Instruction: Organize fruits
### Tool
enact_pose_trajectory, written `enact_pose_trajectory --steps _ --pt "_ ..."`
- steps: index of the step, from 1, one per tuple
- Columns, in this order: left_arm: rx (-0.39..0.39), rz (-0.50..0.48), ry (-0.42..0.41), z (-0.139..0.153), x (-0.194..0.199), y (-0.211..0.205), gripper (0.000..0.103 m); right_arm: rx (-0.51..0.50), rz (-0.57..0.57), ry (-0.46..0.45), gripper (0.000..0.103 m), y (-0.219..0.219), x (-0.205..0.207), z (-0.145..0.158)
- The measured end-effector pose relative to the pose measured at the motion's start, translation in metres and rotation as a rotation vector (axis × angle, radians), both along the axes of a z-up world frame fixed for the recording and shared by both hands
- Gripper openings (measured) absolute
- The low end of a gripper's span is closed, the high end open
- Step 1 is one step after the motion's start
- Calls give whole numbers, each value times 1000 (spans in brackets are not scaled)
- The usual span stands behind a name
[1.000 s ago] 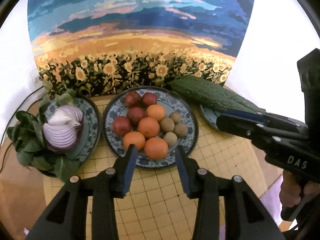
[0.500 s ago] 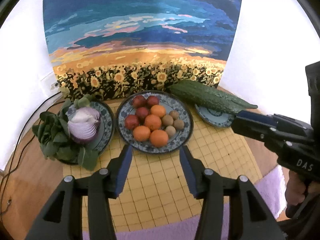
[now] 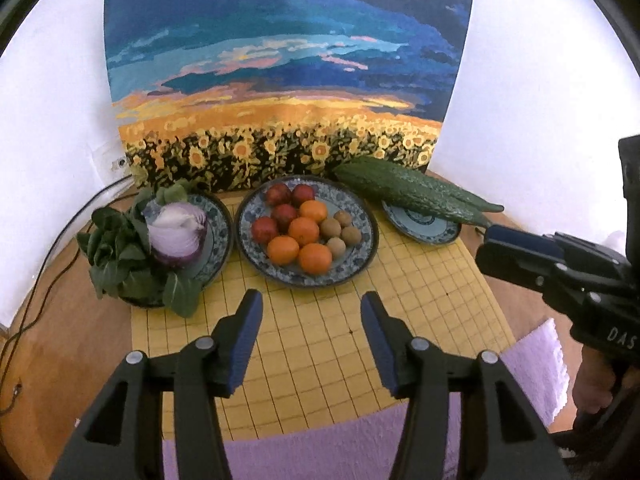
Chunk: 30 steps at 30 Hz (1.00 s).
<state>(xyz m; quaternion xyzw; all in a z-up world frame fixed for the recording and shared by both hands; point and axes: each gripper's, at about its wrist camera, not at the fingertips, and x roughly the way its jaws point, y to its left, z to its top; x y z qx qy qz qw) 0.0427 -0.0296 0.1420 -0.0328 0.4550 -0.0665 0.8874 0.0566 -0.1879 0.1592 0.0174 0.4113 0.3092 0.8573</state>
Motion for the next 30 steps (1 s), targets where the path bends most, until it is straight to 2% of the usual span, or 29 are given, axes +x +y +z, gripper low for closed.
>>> enact_pose_trajectory --steps 10,20,30 --pt "1 4 57 -9 -12 -1 54 -9 -19 19 32 -2 -10 -2" --pt "0 8 109 -17 -21 -3 54 -7 -27 104 33 -6 -18 -17" --pt "2 1 179 -30 -27 -6 59 -15 -16 156 47 -4 -24 -30"
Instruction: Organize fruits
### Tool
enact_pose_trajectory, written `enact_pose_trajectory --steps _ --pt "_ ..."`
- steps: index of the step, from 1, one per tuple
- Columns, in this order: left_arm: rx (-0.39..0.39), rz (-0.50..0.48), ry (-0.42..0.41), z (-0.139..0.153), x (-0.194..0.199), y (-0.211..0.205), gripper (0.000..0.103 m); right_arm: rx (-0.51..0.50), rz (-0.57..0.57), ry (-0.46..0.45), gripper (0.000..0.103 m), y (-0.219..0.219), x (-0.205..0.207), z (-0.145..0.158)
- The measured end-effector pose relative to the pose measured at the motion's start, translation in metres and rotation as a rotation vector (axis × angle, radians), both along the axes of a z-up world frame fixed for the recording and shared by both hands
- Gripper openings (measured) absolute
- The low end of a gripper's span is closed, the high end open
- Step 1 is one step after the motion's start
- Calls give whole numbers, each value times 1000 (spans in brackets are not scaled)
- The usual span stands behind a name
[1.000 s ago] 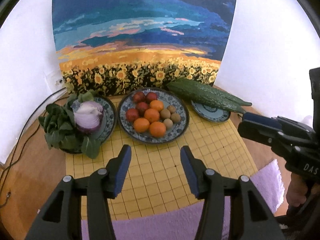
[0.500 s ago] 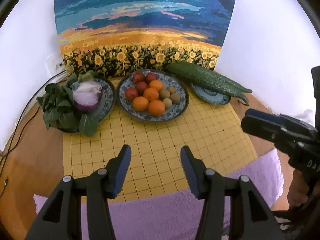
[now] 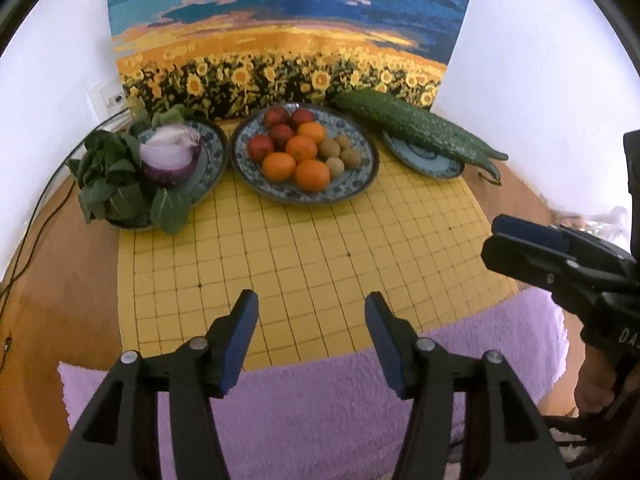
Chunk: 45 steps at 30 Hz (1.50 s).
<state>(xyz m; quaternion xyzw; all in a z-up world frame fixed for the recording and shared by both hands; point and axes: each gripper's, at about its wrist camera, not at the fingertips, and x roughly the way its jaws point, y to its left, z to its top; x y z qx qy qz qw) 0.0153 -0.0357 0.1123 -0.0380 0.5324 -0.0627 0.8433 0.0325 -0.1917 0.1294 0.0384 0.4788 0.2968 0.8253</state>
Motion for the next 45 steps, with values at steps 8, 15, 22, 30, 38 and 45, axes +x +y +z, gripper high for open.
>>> enact_pose_trajectory --steps 8,15,22,30,38,45 --pt "-10 1 53 -13 -14 -4 59 -38 4 44 51 -1 -14 -15" --pt "-35 36 117 -28 -22 4 59 -62 -30 108 51 -8 -23 -34" --pt "-41 46 148 -35 -23 7 59 -81 -51 143 51 -11 -22 -44" --pt "-28 46 196 -48 -28 8 59 -147 -47 160 51 -5 -27 -57" --pt "-36 67 245 -64 -37 14 59 -150 -40 213 51 -2 -36 -71" --pt "-15 95 234 -68 -39 19 59 -136 -46 225 52 -2 -39 -75"
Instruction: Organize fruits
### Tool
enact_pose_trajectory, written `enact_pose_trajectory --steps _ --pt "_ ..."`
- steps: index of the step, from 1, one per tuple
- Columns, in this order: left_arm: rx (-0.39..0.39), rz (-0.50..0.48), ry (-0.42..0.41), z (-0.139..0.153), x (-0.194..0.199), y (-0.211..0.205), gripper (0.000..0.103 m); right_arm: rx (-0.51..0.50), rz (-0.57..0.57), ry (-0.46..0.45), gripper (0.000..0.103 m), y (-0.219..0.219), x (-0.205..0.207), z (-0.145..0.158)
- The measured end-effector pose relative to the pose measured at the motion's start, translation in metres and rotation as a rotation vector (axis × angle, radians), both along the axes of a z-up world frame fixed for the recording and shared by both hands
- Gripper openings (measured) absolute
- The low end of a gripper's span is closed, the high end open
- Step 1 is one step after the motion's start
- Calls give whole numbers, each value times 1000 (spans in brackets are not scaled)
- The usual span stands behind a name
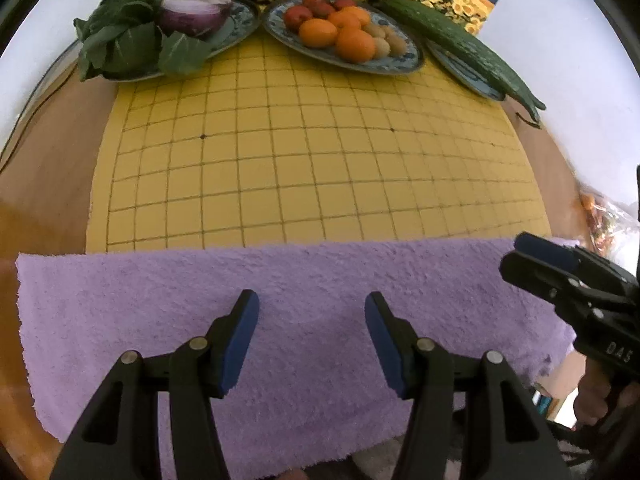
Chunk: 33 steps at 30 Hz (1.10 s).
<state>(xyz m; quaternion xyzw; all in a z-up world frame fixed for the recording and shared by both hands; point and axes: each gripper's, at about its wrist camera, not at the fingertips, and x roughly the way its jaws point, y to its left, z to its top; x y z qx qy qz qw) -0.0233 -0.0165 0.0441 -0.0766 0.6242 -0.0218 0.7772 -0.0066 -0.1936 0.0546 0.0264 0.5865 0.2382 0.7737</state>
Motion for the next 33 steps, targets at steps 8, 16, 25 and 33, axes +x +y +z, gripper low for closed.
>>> enact_pose_trajectory --steps 8,16,25,33 --pt "142 -24 -94 -3 17 -15 60 -185 -101 -173 72 -3 30 -26" --pt "155 2 -133 -10 37 -10 71 -276 -52 -237 87 16 42 -35" --pt "158 3 -163 -19 61 -8 96 -284 -37 -200 103 31 55 -42" --pt "163 7 -245 -26 75 0 103 -275 -57 -237 103 35 66 -45"
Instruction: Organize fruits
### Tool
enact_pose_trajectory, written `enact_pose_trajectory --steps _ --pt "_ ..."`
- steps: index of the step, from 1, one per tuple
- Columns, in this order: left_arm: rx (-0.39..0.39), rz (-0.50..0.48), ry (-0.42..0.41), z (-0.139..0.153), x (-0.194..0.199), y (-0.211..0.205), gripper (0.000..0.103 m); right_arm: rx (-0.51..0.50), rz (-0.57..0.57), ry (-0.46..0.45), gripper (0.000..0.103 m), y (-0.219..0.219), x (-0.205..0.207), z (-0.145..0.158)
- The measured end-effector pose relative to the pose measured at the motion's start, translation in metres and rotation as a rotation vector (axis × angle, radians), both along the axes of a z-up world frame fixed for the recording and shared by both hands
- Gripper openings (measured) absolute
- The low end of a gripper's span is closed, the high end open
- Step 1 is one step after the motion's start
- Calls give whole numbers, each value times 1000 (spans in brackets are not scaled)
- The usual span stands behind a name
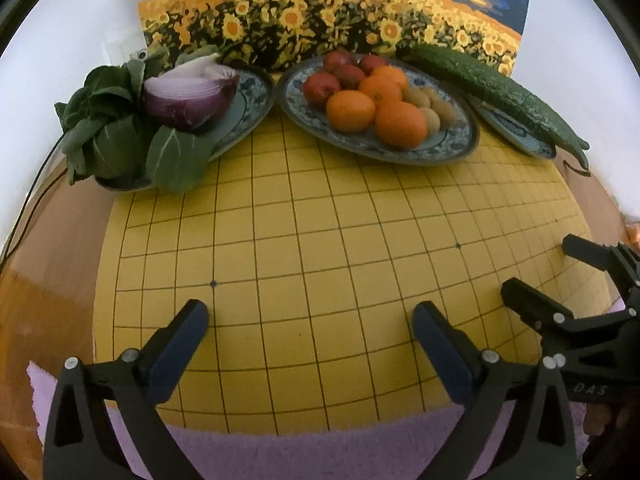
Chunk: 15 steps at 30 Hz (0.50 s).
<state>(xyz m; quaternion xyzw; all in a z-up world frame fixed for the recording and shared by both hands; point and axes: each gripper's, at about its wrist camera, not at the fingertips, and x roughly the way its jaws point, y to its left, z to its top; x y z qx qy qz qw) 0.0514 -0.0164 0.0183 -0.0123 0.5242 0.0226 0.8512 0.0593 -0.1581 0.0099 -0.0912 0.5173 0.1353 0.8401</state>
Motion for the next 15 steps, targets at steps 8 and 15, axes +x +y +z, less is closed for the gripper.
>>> enact_pose_trajectory --steps 8,15 --pt "4 0 -66 0 -10 -2 103 14 -6 -53 103 0 -6 -2" --pt "6 6 -91 -1 -16 -4 103 20 -4 -73 103 -2 -10 0"
